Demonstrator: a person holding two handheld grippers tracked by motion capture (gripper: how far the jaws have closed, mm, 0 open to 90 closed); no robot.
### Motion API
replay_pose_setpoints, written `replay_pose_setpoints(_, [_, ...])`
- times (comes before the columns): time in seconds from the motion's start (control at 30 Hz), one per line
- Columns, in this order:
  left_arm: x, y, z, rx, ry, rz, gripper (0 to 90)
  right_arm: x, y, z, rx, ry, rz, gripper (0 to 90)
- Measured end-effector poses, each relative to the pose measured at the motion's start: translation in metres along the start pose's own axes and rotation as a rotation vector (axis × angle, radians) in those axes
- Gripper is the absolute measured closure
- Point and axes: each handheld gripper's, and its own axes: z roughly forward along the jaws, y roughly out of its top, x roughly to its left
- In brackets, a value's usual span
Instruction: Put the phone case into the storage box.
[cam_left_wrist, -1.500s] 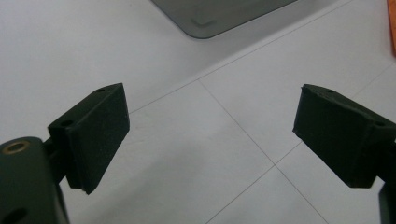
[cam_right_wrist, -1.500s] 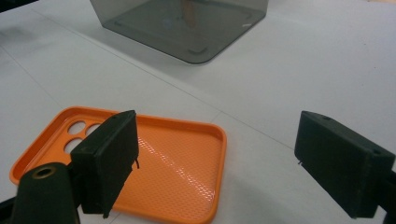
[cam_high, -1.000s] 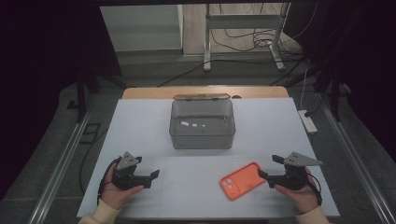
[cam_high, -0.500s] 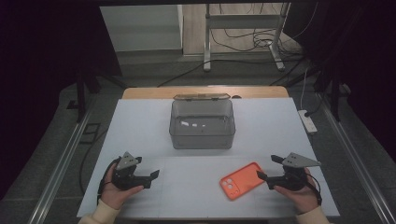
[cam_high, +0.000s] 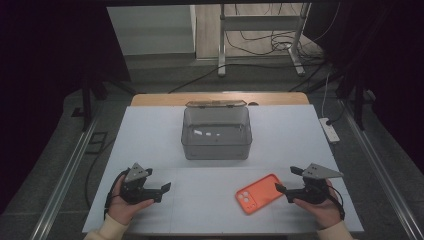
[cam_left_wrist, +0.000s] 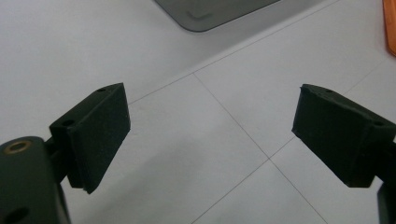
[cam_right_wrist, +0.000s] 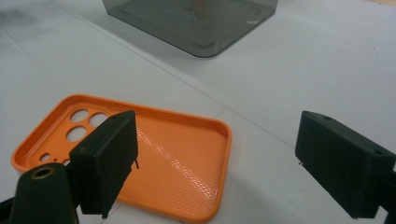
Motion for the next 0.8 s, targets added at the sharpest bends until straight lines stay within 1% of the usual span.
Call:
replay_pose_setpoints(0.17, [-0.0005,0.0001,0.0005,0.005,-0.006,0.0,11.6,-0.0011,0.0014,-0.0017,-0.003,0.008,-0.008,14.4])
replay_pose_setpoints(0.33, [-0.0013,0.0008,-0.0004,0.002,-0.015,0.006,11.7,-0.0008,0.0017,-0.0024,0.003,0.003,-0.005,14.4])
replay_pose_setpoints(0.5, [-0.0017,0.0022,-0.0006,0.012,-0.031,0.006,13.0,-0.0002,0.0023,-0.0019,0.006,0.009,-0.009,14.8])
replay_pose_setpoints(0.57, [-0.0022,0.0025,-0.0001,0.016,-0.031,0.01,13.2,-0.0002,0.0027,-0.0016,0.009,0.015,-0.01,15.5])
replay_pose_setpoints(0.73, [-0.0046,0.0033,0.0003,0.025,-0.035,0.011,13.2,0.0004,0.004,-0.0004,0.037,0.028,-0.035,16.0])
replay_pose_setpoints(0.8, [-0.0057,0.004,0.0008,0.03,-0.045,0.02,13.4,0.001,0.0051,-0.0011,0.044,0.025,-0.048,16.2])
